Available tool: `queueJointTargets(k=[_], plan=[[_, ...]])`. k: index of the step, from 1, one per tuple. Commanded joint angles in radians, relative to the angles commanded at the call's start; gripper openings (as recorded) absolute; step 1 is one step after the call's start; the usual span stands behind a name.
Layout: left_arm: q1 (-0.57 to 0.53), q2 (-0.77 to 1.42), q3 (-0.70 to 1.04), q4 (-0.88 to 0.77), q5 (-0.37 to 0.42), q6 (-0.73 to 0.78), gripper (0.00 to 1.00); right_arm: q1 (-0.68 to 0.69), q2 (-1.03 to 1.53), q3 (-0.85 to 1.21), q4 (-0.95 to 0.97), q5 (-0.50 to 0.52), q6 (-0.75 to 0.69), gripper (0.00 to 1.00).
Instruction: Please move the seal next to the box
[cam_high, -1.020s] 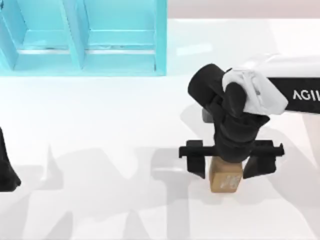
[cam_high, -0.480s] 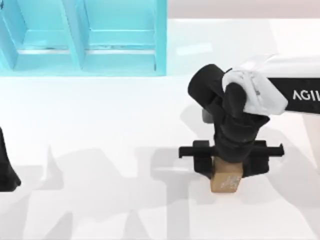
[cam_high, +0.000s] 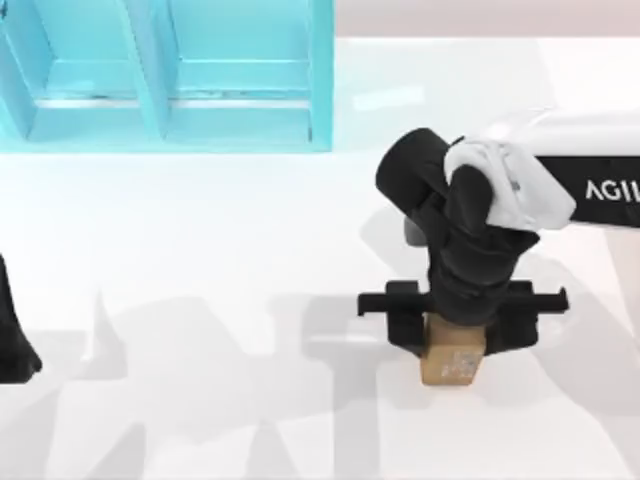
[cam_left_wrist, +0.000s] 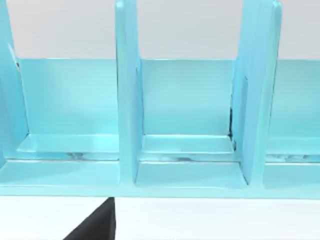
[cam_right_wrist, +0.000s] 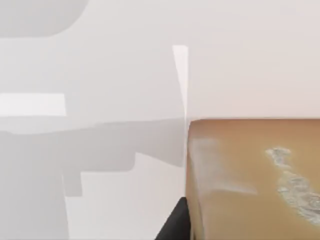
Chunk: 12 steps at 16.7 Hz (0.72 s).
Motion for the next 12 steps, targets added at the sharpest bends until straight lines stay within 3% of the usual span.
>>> queueJointTargets(k=[7,12], plan=[[0.000,0.000,0.000,0.000,0.000,0.000,1.00,0.000,-0.054,0.104,-0.171,-0.001,-0.001,0.00],[0.000,0.000,0.000,0.000,0.000,0.000,1.00,0.000,-0.063,0.114,-0.182,-0.001,-0.001,0.00]])
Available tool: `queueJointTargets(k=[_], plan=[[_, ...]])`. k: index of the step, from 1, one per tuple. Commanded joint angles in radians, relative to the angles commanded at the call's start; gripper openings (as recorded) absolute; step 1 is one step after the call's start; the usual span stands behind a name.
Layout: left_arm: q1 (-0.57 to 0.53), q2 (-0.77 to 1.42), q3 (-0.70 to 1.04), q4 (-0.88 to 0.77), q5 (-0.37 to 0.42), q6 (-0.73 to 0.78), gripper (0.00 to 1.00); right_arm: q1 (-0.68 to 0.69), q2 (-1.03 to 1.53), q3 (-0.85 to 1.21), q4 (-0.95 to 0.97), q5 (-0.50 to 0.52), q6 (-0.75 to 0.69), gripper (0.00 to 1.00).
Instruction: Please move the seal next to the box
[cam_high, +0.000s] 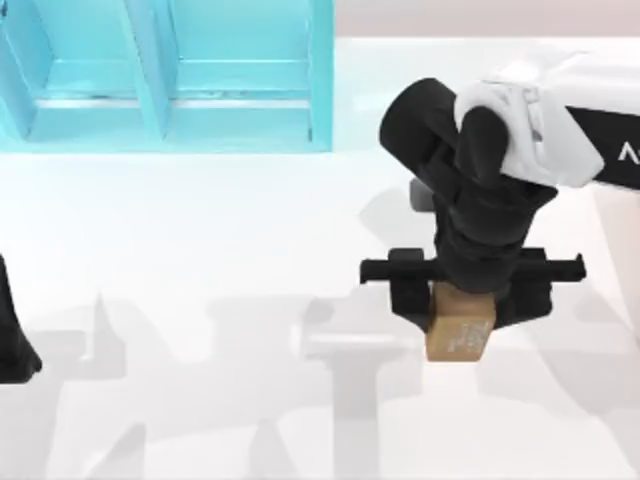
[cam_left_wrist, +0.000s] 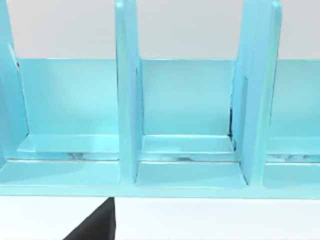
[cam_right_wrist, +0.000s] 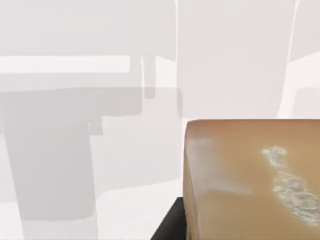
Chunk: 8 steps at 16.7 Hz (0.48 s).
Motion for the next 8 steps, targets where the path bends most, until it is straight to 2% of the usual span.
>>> queueJointTargets(k=[4,8], plan=[[0.000,0.000,0.000,0.000,0.000,0.000,1.00,-0.068,-0.062,0.000,-0.059,0.001,-0.067,0.00],[0.000,0.000,0.000,0.000,0.000,0.000,1.00,-0.277,-0.159,-0.003,-0.158,0.002,-0.281,0.00]])
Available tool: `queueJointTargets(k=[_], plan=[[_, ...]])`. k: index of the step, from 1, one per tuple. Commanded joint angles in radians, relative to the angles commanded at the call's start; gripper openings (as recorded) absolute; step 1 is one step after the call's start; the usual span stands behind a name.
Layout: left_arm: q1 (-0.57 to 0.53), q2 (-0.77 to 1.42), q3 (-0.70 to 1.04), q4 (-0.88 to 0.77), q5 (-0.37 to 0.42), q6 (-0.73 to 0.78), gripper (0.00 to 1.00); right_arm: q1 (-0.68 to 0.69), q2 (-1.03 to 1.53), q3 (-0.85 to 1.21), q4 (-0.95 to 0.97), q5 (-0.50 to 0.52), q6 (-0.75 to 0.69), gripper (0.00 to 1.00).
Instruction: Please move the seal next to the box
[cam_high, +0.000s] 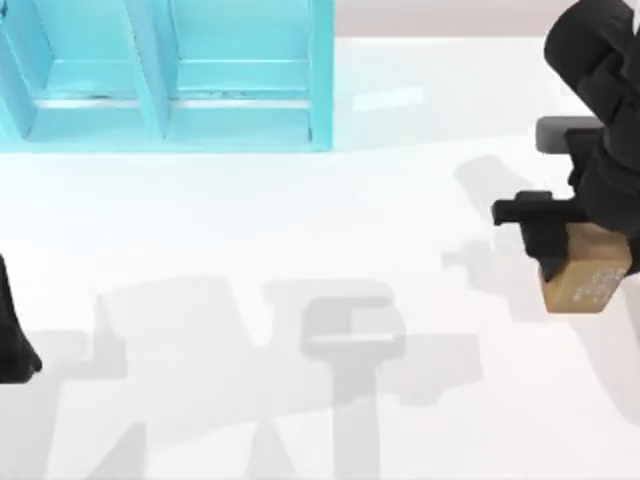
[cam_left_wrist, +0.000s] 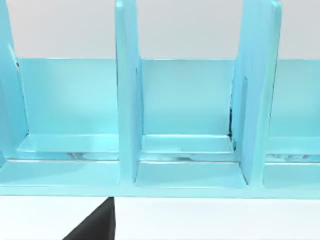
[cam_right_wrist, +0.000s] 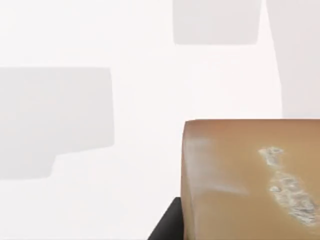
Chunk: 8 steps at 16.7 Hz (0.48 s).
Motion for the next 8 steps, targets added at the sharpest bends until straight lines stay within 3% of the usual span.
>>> queueJointTargets(k=[4,8], plan=[[0.000,0.000,0.000,0.000,0.000,0.000,1.00,-0.206,-0.115,-0.002,-0.109,0.001,-0.209,0.00],[0.000,0.000,0.000,0.000,0.000,0.000,1.00,-0.257,-0.161,-0.001,-0.156,0.001,-0.261,0.00]])
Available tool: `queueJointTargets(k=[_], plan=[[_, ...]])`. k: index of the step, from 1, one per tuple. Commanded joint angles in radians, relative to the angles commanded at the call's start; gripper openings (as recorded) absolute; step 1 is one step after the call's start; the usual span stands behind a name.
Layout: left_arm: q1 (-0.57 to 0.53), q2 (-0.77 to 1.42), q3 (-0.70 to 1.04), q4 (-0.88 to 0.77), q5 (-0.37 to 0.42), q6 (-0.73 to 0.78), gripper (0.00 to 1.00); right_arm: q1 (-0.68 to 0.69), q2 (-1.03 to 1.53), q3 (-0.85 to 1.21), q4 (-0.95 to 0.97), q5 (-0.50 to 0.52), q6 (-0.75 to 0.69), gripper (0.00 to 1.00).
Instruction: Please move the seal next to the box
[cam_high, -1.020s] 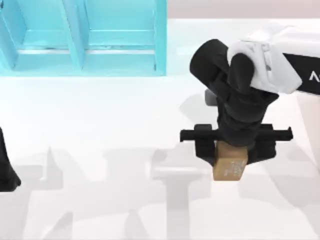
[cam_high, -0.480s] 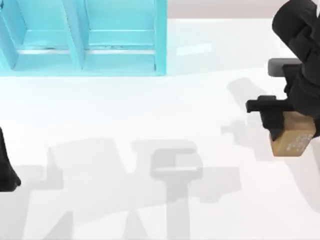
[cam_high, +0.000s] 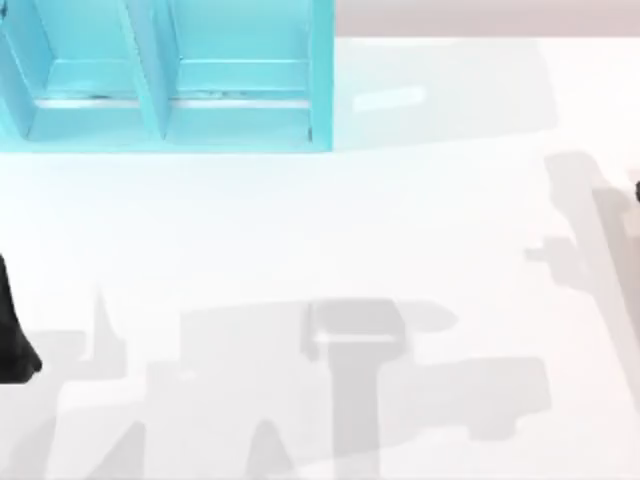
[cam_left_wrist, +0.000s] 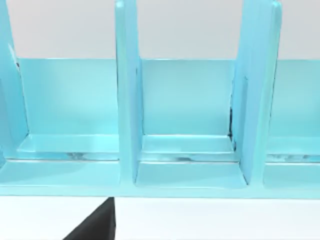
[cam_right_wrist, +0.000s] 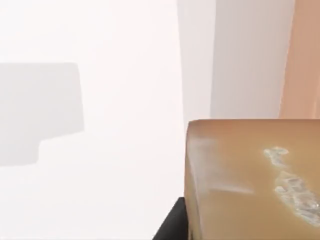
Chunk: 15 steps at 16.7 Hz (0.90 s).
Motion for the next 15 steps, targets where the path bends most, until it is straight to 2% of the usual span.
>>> queueJointTargets(k=[4,11,15], plan=[[0.000,0.000,0.000,0.000,0.000,0.000,1.00,0.003,0.008,-0.016,0.019,0.001,0.004,0.00],[0.000,0.000,0.000,0.000,0.000,0.000,1.00,0.005,0.021,-0.214,0.235,0.000,0.005,0.00],[0.000,0.000,0.000,0.000,0.000,0.000,1.00,0.005,0.022,-0.236,0.258,0.000,0.006,0.00]])
